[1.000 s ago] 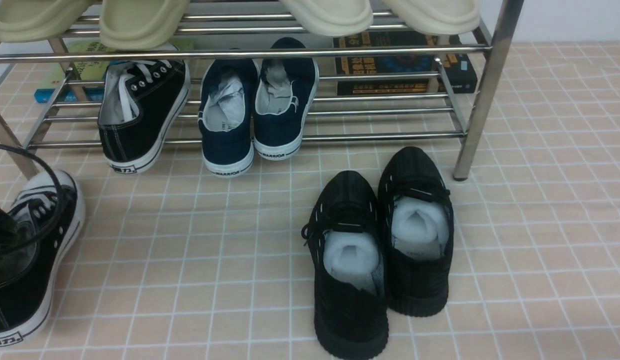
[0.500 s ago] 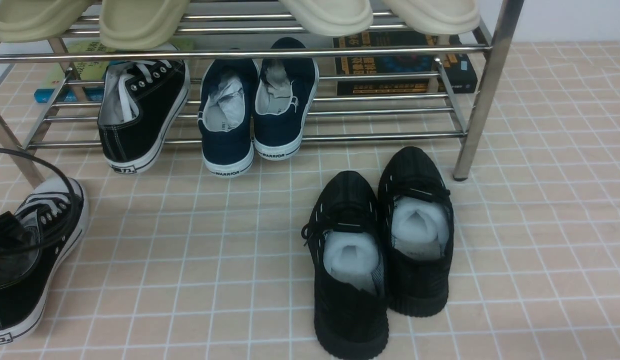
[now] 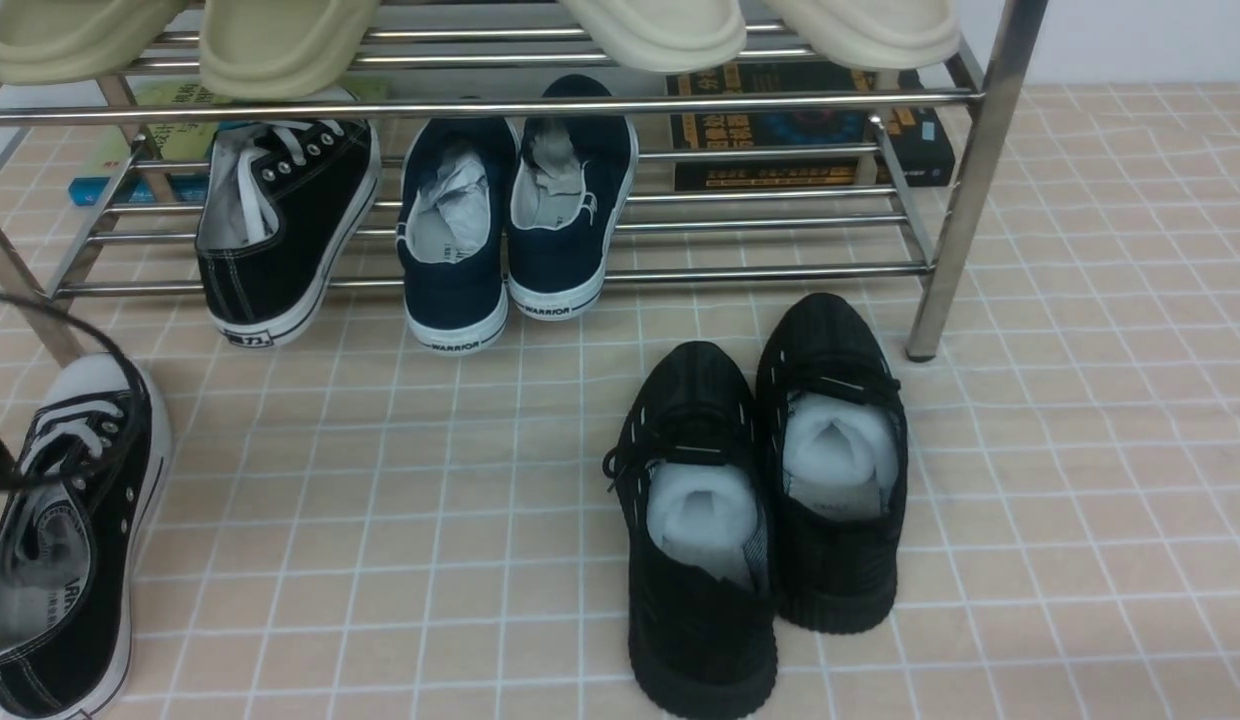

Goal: Take the shoes off the shelf from the light coffee tablecloth by hand.
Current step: 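Grasp the leftmost shoe on the bottom shelf of the shoe rack with the left gripper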

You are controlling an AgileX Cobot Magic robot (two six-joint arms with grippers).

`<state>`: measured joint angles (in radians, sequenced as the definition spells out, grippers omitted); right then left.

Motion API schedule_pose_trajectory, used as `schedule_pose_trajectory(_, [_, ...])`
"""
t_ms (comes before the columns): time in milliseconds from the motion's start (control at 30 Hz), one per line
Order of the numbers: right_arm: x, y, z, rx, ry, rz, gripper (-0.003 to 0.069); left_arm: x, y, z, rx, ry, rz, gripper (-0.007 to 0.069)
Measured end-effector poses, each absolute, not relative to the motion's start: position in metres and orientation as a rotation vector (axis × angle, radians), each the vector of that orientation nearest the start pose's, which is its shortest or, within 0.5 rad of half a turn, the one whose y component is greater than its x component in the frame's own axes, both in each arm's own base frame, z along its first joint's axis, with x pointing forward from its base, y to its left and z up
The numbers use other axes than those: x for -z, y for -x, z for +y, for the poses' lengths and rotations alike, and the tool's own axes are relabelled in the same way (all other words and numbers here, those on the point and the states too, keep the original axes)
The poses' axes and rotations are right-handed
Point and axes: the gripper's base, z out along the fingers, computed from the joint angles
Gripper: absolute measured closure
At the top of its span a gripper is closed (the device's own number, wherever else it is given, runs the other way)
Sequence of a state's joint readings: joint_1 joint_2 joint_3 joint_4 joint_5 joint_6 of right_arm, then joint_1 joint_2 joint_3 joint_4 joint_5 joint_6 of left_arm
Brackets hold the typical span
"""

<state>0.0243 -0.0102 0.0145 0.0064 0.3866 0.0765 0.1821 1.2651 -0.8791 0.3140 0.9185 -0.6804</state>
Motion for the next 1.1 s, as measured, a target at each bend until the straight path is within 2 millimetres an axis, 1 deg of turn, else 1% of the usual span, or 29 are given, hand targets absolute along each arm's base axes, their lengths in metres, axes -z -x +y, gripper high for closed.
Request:
schedule_pose_trajectory(67, [-0.174, -0.052, 0.001, -0.076, -0.053, 1.874, 0.0419, -0.287, -0.227, 0.065, -0.263, 0.92, 2.545, 0.0318])
schedule_pose_trajectory(167, [-0.174, -0.052, 0.001, -0.076, -0.053, 1.874, 0.0419, -0.31, -0.232, 0.065, -0.245, 0.877, 2.532, 0.0456])
schedule_pose_trajectory(233, [-0.174, -0.052, 0.001, -0.076, -0.053, 1.874, 0.0419, -0.32, -0.235, 0.064, -0.231, 0.844, 2.517, 0.0548])
schedule_pose_trajectory(267, [-0.174, -0.052, 0.001, -0.076, -0.053, 1.874, 0.0419, -0.323, -0.236, 0.064, -0.222, 0.833, 2.506, 0.0582])
schedule_pose_trajectory(300, [-0.174, -0.052, 0.001, -0.076, -0.053, 1.874, 0.0419, -0.325, -0.237, 0.064, -0.212, 0.828, 2.499, 0.0603])
schedule_pose_trajectory(367, [-0.174, -0.052, 0.001, -0.076, -0.053, 1.874, 0.0419, -0.325, -0.238, 0.063, -0.191, 0.829, 2.493, 0.0617])
schedule_pose_trajectory(400, [-0.174, -0.052, 0.001, -0.076, -0.053, 1.874, 0.0419, -0.324, -0.24, 0.06, -0.149, 0.836, 2.498, 0.0623])
schedule_pose_trajectory(433, [-0.174, -0.052, 0.001, -0.076, -0.053, 1.874, 0.0419, -0.323, -0.241, 0.059, -0.13, 0.835, 2.505, 0.0623])
schedule_pose_trajectory(467, [-0.174, -0.052, 0.001, -0.076, -0.053, 1.874, 0.0419, -0.321, -0.244, 0.056, -0.076, 0.833, 2.517, 0.0623])
schedule_pose_trajectory(633, [-0.174, -0.052, 0.001, -0.076, -0.053, 1.874, 0.0419, -0.315, -0.252, 0.044, 0.096, 0.742, 2.562, 0.062])
schedule_pose_trajectory(733, [-0.174, -0.052, 0.001, -0.076, -0.053, 1.874, 0.0419, -0.316, -0.258, 0.039, 0.191, 0.707, 2.539, 0.0605])
schedule_pose_trajectory(800, [-0.174, -0.052, 0.001, -0.076, -0.053, 1.874, 0.0419, -0.317, -0.262, 0.036, 0.249, 0.697, 2.508, 0.0582])
schedule_pose_trajectory(900, [-0.174, -0.052, 0.001, -0.076, -0.053, 1.874, 0.0419, -0.316, -0.272, 0.034, 0.308, 0.682, 2.466, 0.0527])
schedule_pose_trajectory(1000, [-0.174, -0.052, 0.001, -0.076, -0.053, 1.874, 0.0419, -0.308, -0.287, 0.034, 0.346, 0.671, 2.481, 0.0442])
schedule_pose_trajectory(1033, [-0.174, -0.052, 0.001, -0.076, -0.053, 1.874, 0.0419, -0.307, -0.288, 0.034, 0.349, 0.669, 2.482, 0.0428])
schedule_pose_trajectory(1067, [-0.174, -0.052, 0.001, -0.076, -0.053, 1.874, 0.0419, -0.303, -0.3, 0.036, 0.359, 0.678, 2.486, 0.0372])
schedule_pose_trajectory(1100, [-0.174, -0.052, 0.001, -0.076, -0.053, 1.874, 0.0419, -0.302, -0.307, 0.037, 0.362, 0.682, 2.485, 0.0336])
